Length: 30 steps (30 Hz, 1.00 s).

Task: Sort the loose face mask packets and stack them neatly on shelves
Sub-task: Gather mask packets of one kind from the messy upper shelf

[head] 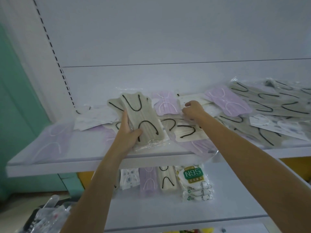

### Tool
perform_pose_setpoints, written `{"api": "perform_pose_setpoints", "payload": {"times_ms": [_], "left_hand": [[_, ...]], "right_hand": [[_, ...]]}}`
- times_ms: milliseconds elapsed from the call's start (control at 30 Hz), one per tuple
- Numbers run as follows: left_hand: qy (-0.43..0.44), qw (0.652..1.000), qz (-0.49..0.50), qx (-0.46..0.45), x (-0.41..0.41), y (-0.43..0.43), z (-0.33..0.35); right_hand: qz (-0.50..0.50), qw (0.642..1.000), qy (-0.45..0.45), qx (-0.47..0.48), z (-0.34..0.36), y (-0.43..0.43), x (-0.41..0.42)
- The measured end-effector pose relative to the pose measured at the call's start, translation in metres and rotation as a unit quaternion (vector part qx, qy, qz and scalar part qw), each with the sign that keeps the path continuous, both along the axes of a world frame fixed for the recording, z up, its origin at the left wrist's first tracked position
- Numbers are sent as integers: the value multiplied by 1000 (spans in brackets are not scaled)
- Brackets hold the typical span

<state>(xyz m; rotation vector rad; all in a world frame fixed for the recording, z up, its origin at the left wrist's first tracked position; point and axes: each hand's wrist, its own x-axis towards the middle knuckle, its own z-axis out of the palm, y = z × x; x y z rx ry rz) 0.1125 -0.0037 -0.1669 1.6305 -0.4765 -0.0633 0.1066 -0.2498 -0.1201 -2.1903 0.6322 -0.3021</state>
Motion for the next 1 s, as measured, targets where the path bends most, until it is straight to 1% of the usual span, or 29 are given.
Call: {"api": "perform_pose_setpoints", "payload": {"times_ms": [67, 133, 233, 367, 467, 600, 667, 833, 867, 1000], "left_hand": [[-1, 1000, -1, -3, 0, -1, 0], [0, 1000, -5, -10, 0, -1, 0], [0, 1000, -5, -12, -1, -1, 0], [-4, 1000, -4, -13, -3, -1, 1], [-10, 1000, -7, -14, -2, -1, 1], [-9, 1000, -12, -9, -1, -2, 1], [-11, 1000, -12, -10, 0, -3, 1], [3, 1000, -10, -8, 0, -1, 1], [3, 1000, -11, -7, 0, -1, 0], [-1, 1000, -10, -7, 1, -1, -1]], "right_hand": [[10, 999, -26, 45, 1, -1, -2], [45, 995, -27, 83, 3, 5, -2], [84, 993, -32, 75, 2, 14, 4], [52, 991, -93, 80, -1, 14, 11], [29, 991, -113, 63, -1, 2, 10], [62, 990, -68, 107, -3, -2, 4], [82, 990, -51, 102, -6, 1, 3], [69, 992, -78, 64, -8, 9, 8], [65, 991, -85, 78, -8, 8, 10], [54, 977, -99, 182, -4, -3, 7]]}}
